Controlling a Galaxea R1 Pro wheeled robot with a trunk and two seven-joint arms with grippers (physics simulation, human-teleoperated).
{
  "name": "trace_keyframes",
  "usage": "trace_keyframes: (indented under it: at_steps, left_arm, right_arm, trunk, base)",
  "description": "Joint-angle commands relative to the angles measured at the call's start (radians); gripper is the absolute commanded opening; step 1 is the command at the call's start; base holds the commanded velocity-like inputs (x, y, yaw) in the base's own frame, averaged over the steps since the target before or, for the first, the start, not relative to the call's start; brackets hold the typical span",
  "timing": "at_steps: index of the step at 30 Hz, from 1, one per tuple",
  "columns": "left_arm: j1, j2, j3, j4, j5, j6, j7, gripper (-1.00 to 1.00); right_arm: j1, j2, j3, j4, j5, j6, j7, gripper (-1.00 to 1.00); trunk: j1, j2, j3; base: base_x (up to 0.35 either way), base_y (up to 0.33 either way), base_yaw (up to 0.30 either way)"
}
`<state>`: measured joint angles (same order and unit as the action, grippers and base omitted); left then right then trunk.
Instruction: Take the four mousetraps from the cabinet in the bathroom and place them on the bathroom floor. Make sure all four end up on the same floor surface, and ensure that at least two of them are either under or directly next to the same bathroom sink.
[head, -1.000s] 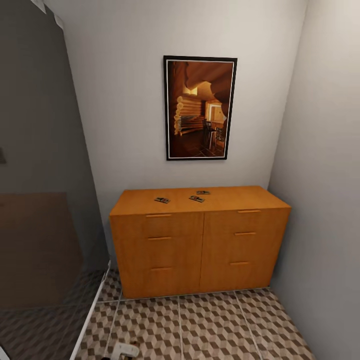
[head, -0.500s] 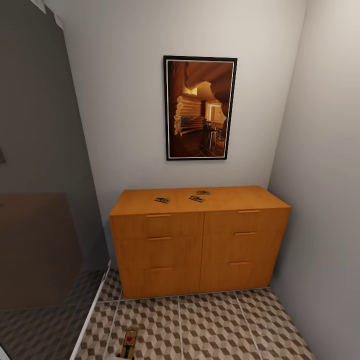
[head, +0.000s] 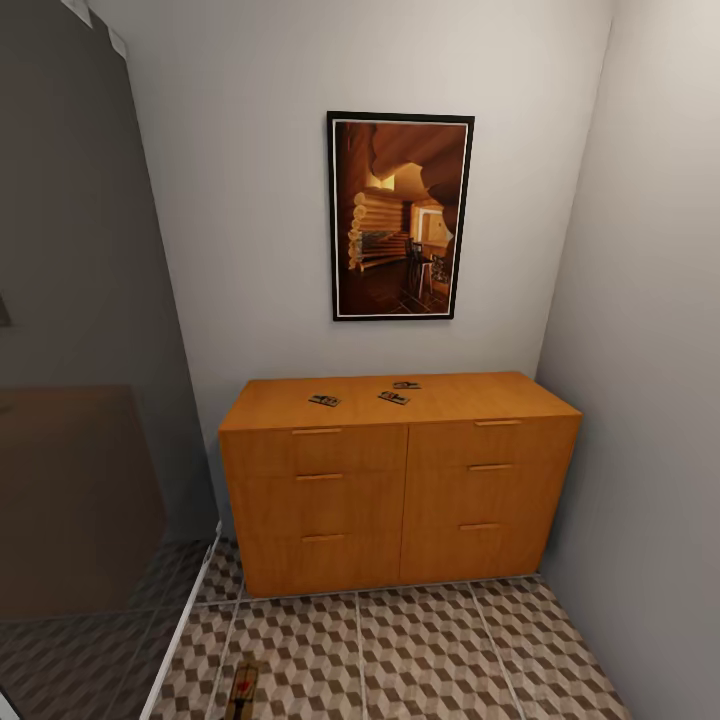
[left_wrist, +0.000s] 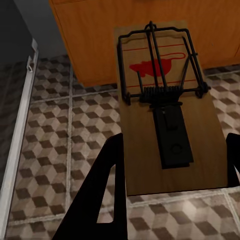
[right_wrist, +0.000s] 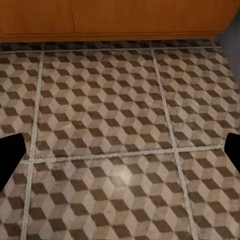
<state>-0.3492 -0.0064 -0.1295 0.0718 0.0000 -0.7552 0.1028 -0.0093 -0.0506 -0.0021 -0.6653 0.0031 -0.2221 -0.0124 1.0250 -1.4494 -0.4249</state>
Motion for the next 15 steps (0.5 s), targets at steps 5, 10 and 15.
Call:
trace_keyframes:
  at_steps: [5, 10, 15]
  left_arm:
    - [-0.001, -0.004, -0.008, 0.005, -0.002, -0.001, 0.011, -1.0]
    - [-0.001, -0.001, -0.007, 0.005, -0.002, 0.002, 0.011, -1.0]
    - [-0.001, -0.001, -0.008, 0.005, -0.003, 0.003, 0.011, -1.0]
  right_arm:
    - [-0.001, -0.001, 0.0, 0.005, 0.0, -0.048, 0.0, 1.0]
    - [-0.001, -0.001, 0.0, 0.009, 0.0, -0.072, -0.001, 1.0]
    - [-0.001, -0.002, 0.0, 0.017, 0.0, -0.079, -0.002, 1.0]
  trunk:
    - [0.0, -0.001, -0.001]
    - [0.0, -0.001, -0.001]
    - [0.0, -0.001, -0.001]
  base:
    - [0.0, 0.0, 0.0]
    - [0.0, 0.0, 0.0]
    - [0.0, 0.0, 0.0]
